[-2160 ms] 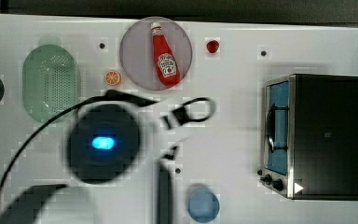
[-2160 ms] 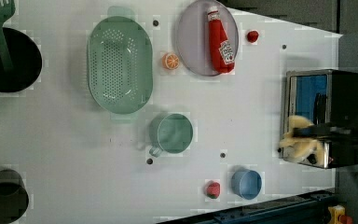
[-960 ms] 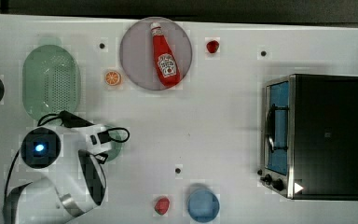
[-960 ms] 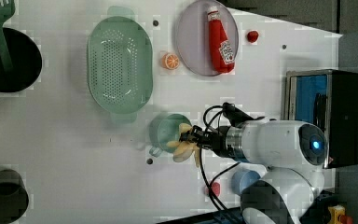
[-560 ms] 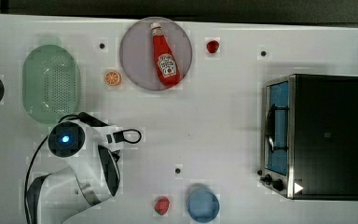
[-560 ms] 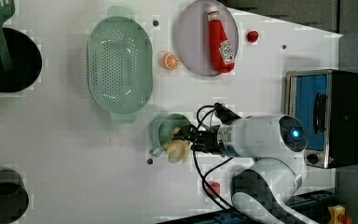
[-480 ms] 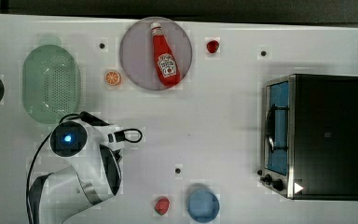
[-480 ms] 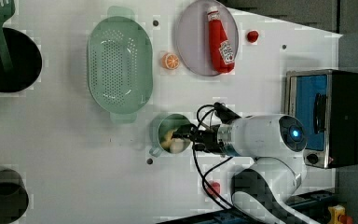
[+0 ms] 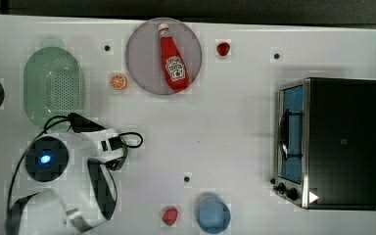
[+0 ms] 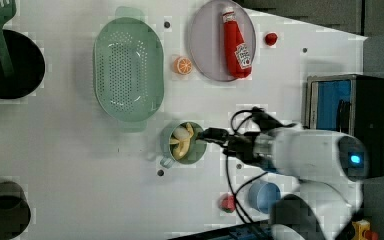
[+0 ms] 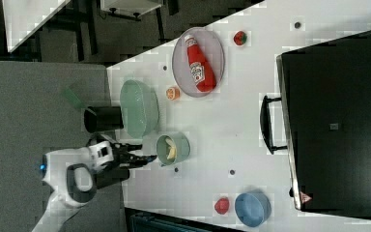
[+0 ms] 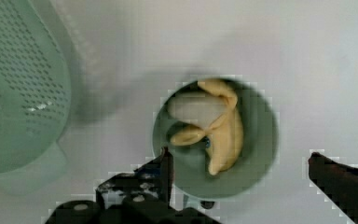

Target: Pick Banana and place it in mug.

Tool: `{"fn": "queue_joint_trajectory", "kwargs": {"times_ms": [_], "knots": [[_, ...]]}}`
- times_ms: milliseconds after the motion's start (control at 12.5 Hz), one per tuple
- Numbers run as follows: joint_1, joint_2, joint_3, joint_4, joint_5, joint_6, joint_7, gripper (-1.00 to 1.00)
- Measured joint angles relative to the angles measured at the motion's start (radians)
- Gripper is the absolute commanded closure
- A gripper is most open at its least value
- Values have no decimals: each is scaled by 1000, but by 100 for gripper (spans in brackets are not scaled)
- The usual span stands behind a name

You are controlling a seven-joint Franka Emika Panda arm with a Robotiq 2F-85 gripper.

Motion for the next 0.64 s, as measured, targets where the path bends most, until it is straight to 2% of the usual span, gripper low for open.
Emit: {"fn": "queue_joint_trajectory", "kwargs": {"times_ms": [160, 400, 640], "knots": [[6, -119, -32, 37, 19, -133, 0, -100], [26, -223, -176, 225, 30, -466, 0, -100], [10, -244, -331, 420, 18, -603, -1, -100]]}}
